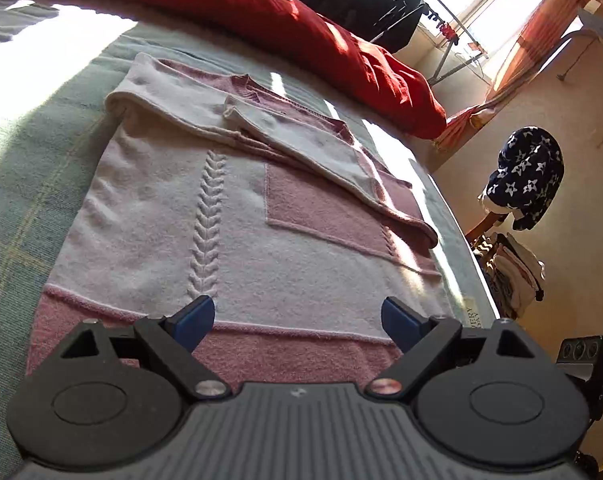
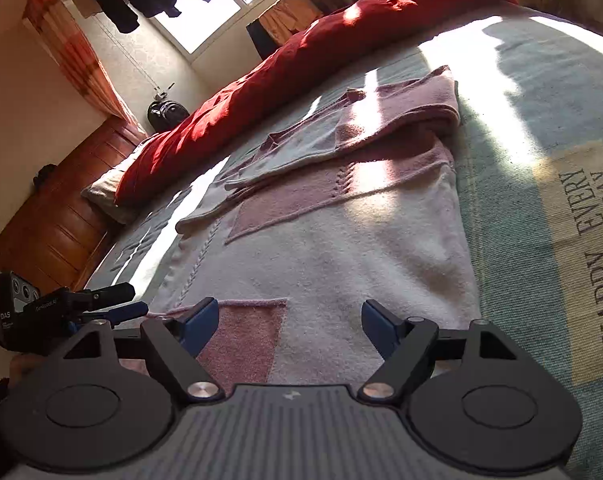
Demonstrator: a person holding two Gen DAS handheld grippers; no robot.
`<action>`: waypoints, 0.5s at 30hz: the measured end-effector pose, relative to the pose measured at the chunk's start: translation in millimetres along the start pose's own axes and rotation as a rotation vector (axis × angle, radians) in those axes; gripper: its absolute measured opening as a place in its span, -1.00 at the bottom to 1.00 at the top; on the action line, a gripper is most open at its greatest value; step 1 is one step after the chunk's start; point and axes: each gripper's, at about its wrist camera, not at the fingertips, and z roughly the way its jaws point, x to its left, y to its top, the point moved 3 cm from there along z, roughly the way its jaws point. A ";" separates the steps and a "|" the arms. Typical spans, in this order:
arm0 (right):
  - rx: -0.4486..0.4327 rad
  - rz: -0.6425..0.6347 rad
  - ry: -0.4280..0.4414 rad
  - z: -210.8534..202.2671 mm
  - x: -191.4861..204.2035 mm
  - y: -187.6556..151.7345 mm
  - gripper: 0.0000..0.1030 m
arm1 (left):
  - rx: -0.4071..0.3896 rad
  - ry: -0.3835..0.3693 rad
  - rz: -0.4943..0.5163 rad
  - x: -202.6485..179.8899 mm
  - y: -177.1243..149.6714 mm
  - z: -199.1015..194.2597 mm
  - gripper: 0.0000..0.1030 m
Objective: Fold clothes
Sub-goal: 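Move both grippers down to the ribbed hem of the sweater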
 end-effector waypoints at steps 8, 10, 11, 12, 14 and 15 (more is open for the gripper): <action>0.123 -0.002 -0.043 4.3 -32.9 9.3 0.59 | 0.047 0.001 -0.143 55.6 5.3 -6.5 0.74; 0.131 0.009 -0.069 -10.9 -48.3 12.6 0.59 | 0.053 0.046 -0.131 64.7 8.8 -15.3 0.74; 0.133 0.031 -0.065 -17.7 -55.1 14.3 0.59 | 0.061 0.054 -0.125 64.8 10.7 -17.9 0.74; 0.135 0.052 -0.055 -23.5 -59.4 15.9 0.59 | 0.072 0.077 -0.112 60.9 13.1 -19.7 0.74; 0.132 0.068 -0.038 -32.2 -56.8 19.4 0.61 | 0.091 0.110 -0.072 46.7 15.9 -22.5 0.73; 0.126 0.065 -0.027 -35.2 -51.7 21.4 0.72 | 0.099 0.092 -0.039 33.9 15.1 -22.3 0.73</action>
